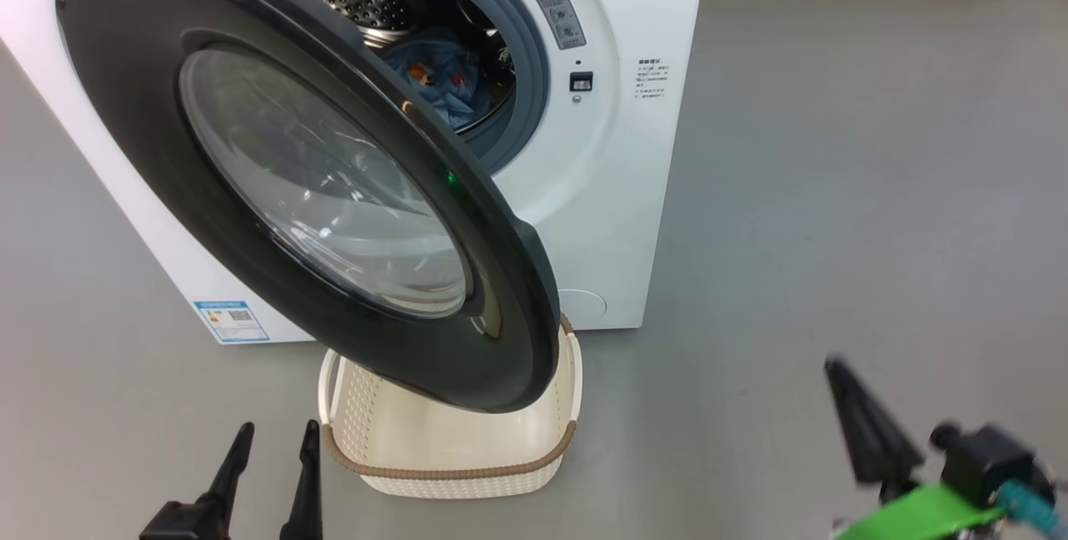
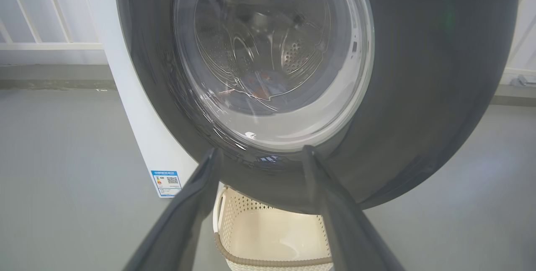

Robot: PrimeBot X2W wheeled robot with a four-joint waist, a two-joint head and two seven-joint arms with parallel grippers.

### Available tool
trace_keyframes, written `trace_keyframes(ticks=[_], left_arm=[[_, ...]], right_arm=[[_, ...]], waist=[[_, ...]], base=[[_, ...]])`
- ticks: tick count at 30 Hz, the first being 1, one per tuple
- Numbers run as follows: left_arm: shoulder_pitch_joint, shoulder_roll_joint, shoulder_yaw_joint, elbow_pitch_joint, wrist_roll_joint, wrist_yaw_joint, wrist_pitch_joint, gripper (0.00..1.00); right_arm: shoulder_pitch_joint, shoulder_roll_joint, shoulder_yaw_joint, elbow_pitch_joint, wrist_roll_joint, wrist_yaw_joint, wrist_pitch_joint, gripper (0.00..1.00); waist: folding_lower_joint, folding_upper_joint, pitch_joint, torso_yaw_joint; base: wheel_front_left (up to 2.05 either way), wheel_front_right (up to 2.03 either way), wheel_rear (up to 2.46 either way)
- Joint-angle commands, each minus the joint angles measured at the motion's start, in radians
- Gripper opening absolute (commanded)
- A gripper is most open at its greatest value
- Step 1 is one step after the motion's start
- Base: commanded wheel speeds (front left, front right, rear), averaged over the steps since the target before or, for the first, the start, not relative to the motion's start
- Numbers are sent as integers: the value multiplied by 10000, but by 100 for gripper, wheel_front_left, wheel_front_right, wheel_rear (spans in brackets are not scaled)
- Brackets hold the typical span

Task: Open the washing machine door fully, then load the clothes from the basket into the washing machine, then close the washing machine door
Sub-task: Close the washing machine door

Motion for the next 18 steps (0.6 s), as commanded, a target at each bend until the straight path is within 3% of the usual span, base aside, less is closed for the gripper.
trace_keyframes(ticks=[1,6,12,18], left_arm=[[-91,53,313,-230,-55,88,-135,100],[-85,53,312,-219,-12,76,-135,100],[-116,53,272,-238,30,60,-135,100],[-107,53,215,-267,26,55,-135,100]], right_arm=[[-679,-226,130,-539,-21,16,-119,0],[-1685,-450,271,-1590,-48,16,-119,0],[-3587,-628,1609,-2998,67,16,-119,0],[-4906,-139,3241,-3377,394,16,-119,0]], waist=[[0,-1,-2,31],[0,-1,5,51],[0,-1,40,99],[0,-1,104,290]], base=[[0,0,0],[0,0,0],[0,0,0],[0,0,0]])
